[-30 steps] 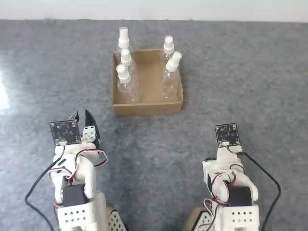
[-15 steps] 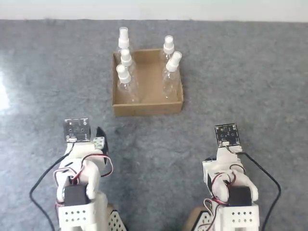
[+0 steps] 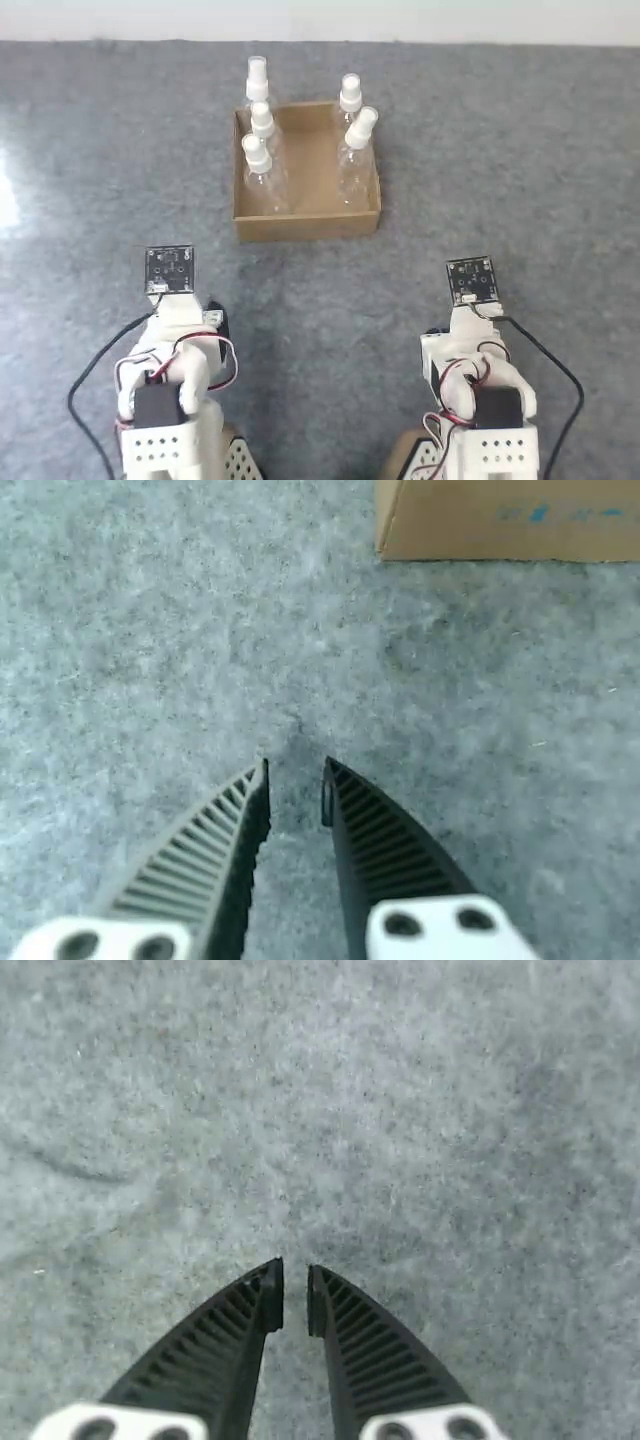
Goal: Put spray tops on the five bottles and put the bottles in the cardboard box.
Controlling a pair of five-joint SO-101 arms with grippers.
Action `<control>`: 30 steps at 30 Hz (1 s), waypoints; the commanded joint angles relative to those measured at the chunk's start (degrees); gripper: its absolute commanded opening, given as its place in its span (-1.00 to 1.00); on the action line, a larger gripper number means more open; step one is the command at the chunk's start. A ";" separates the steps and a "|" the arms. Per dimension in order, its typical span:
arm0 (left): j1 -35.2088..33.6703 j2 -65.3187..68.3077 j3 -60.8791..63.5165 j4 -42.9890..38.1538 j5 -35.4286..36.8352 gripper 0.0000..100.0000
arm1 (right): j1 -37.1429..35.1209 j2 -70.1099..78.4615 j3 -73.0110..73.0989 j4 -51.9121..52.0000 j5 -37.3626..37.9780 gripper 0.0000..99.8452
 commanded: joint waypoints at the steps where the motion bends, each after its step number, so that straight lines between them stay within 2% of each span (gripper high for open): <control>1: 0.26 -0.88 -0.48 0.35 -0.18 -0.85 | 0.57 -0.75 1.23 0.31 0.62 -0.98; 8: 0.26 -0.88 -0.48 0.35 -0.18 -0.85 | 0.57 -0.75 1.23 0.31 0.62 -0.98; 12: 0.44 -0.88 -0.48 0.35 -0.18 -0.99 | 0.57 -0.75 1.23 0.31 0.62 -0.98; 30: 0.26 -0.88 -0.48 0.35 -0.18 -0.97 | 0.57 -0.75 1.23 0.31 0.62 -0.98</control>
